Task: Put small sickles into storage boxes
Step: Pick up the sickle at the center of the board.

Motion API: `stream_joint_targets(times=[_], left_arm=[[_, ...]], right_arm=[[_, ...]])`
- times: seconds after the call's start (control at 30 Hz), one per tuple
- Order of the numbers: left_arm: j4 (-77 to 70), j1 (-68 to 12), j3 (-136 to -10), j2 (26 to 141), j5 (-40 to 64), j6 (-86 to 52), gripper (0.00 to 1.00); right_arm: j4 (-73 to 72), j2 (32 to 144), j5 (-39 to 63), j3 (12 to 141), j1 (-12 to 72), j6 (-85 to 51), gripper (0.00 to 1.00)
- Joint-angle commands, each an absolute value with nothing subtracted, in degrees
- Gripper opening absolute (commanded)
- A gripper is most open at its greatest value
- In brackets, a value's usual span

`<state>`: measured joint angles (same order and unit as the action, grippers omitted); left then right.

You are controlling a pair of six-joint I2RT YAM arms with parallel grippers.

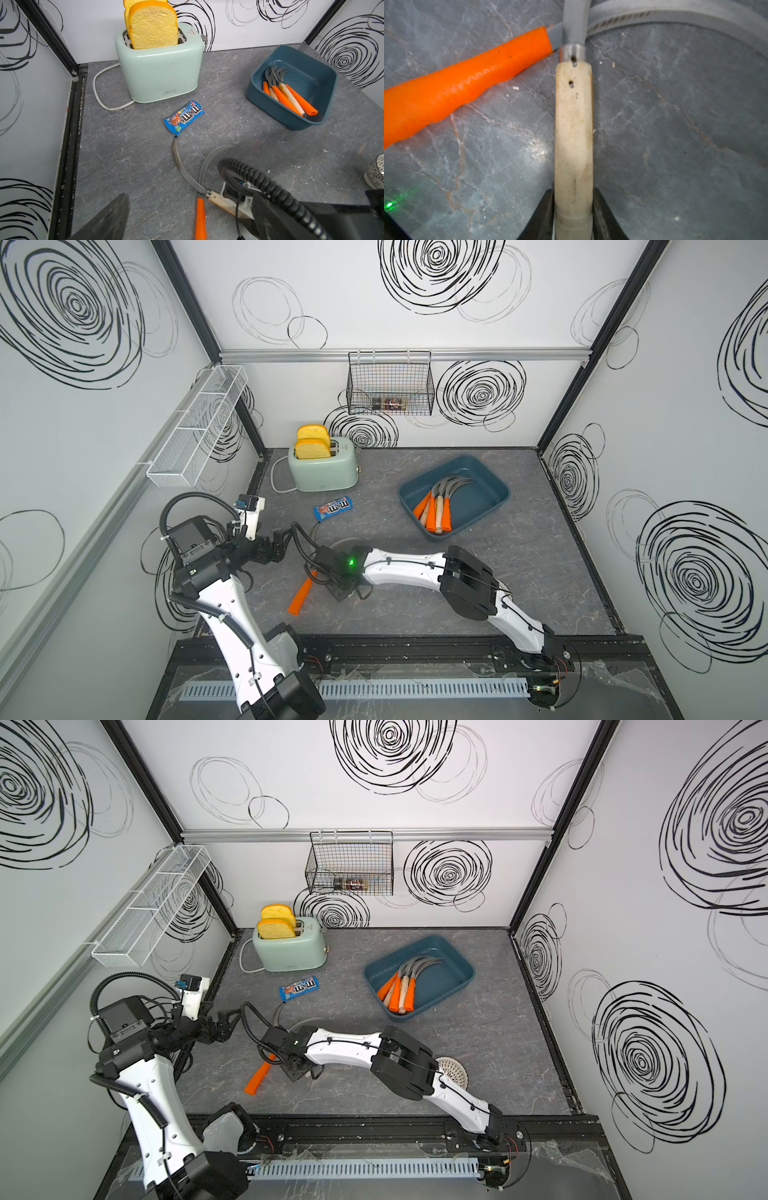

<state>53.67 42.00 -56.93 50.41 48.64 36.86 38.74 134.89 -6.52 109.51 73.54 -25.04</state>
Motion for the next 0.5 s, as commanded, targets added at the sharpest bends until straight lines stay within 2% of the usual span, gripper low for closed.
stream_joint_targets(times=[0.0, 0.47], left_arm=[[54.1, 41.2, -58.2, 49.9, 51.2, 37.3, 0.96], [54.1, 40.8, -58.1, 49.7, 51.1, 36.7, 0.96]], right_arm=[[42.3, 136.3, -7.9, 107.6, 73.7, -23.9, 0.34], [42.2, 137.3, -7.3, 107.3, 73.6, -22.9, 0.29]])
